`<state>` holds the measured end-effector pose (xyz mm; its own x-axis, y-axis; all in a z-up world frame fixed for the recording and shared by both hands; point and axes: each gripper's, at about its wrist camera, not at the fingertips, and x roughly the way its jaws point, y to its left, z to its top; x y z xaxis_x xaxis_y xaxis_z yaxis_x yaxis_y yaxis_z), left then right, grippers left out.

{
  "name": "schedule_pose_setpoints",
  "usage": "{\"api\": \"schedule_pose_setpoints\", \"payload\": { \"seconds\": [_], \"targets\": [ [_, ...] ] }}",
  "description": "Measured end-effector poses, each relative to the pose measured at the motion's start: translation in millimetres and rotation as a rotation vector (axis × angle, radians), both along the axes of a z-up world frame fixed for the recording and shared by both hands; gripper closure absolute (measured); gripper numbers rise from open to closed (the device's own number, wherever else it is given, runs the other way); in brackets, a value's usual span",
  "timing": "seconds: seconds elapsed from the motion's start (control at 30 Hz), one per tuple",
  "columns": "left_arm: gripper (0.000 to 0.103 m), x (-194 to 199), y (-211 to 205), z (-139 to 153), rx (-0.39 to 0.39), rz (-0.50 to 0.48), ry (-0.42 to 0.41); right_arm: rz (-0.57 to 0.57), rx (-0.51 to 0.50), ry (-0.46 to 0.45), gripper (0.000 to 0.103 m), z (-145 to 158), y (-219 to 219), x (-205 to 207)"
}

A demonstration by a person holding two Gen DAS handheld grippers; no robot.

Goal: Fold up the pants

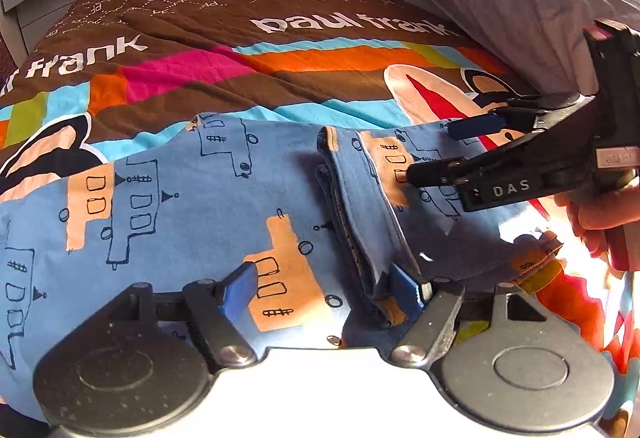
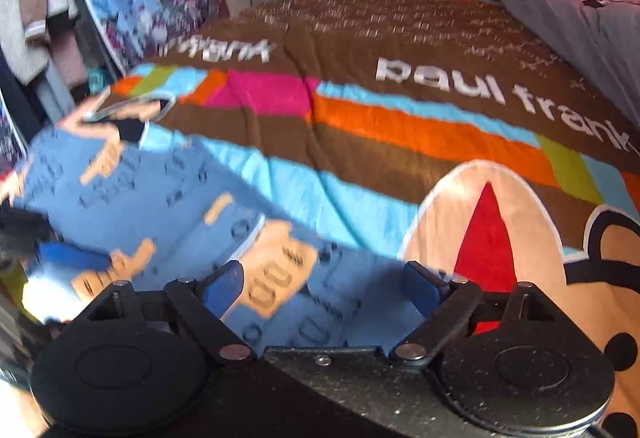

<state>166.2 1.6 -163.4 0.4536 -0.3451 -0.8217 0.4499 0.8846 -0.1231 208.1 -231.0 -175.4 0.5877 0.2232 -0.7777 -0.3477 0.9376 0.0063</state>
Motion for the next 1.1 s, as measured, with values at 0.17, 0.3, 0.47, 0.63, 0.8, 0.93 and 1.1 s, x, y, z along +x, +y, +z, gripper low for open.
{"api": "schedule_pose_setpoints", "payload": {
  "seconds": [0.17,0.3,0.47,0.63,0.8,0.93,1.1],
  "targets": [
    [0.023,-0.3,8.3,15.5,0.032,0.026,-0.039,-0.07,0.166,-0.026,0.018,26.6,-18.5,-23.1],
    [0.019,-4.7,39.1,30.6,0.011,0.094,-0.058,-0.045,0.235,-0.048,0.015,47.2,-13.4,-38.6],
    [0.019,-13.2,96.7,35.7,0.027,0.237,-0.039,0.004,0.294,-0.05,0.013,59.9,8.3,-47.9],
    [0.019,-20.3,164.5,44.1,-0.024,0.407,-0.068,0.041,0.306,-0.04,0.013,63.8,26.0,-55.6],
    [0.019,-12.5,226.0,38.6,-0.095,0.55,-0.052,0.057,0.304,-0.036,0.013,67.6,30.6,-59.5],
    [0.019,9.6,258.2,32.8,-0.226,0.556,-0.036,0.057,0.304,-0.031,0.013,69.3,32.6,-58.6],
    [0.024,45.0,266.5,13.4,-0.239,0.447,0.062,0.084,0.314,-0.027,0.013,70.7,42.0,-56.6]
  ]
}}
